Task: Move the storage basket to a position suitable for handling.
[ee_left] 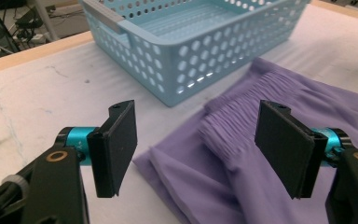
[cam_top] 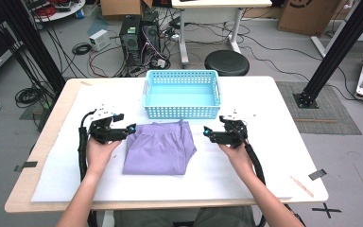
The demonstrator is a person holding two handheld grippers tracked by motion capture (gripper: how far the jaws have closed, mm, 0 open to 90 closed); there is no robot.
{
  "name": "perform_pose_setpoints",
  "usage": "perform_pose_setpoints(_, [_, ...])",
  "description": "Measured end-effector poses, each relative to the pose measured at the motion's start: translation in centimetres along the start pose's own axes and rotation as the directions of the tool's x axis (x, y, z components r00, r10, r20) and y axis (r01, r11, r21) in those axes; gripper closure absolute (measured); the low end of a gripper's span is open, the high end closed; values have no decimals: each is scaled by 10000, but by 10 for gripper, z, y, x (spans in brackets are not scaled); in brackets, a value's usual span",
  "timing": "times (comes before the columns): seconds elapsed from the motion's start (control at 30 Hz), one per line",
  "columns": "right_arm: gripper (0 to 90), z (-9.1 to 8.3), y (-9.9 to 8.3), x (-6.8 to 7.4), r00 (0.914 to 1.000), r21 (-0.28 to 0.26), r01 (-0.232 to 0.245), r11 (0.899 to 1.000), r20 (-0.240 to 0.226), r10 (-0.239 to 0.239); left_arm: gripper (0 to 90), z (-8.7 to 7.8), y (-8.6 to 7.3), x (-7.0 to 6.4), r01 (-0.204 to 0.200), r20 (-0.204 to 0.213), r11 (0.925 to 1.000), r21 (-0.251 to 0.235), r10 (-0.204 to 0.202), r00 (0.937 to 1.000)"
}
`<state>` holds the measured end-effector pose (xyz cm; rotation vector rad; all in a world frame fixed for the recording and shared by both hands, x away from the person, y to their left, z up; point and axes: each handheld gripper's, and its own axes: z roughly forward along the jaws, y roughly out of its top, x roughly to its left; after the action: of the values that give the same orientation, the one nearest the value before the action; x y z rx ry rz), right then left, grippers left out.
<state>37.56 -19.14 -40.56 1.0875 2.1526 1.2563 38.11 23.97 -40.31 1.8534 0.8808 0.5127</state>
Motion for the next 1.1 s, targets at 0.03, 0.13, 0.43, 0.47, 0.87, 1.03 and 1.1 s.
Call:
perform_pose_setpoints(0.03, [219,0,0,0,10000,0,0,10000,0,0,296,-5,-3,-4,-92,26,10000,-19,92,10000])
perform_pose_setpoints(0.13, [216,-5,-9,17,9996,55,46,10000,-266,-45,296,-14,-10,-14,-262,56,9996,-85,262,9996])
perform_pose_setpoints(0.43, [206,-9,-23,47,9957,559,-217,9982,-888,267,296,-34,-40,-29,639,297,9974,332,-649,9975])
perform_pose_setpoints(0.47, [206,-9,-25,51,9942,611,-228,9979,-1032,290,296,-35,-43,-31,807,298,9957,460,-822,9962])
perform_pose_setpoints(0.87, [213,4,-41,93,9902,1640,184,9863,-1394,47,348,-39,-64,-49,1132,-28,9799,1640,-1143,9934])
perform_pose_setpoints(1.03, [246,11,-41,97,9892,2029,111,9791,-1455,189,348,-34,-67,-49,1292,8,9656,2256,-1328,9911])
perform_pose_setpoints(1.1, [246,15,-40,96,9890,2308,21,9730,-1446,322,347,-32,-68,-48,1487,45,9605,2353,-1541,9880])
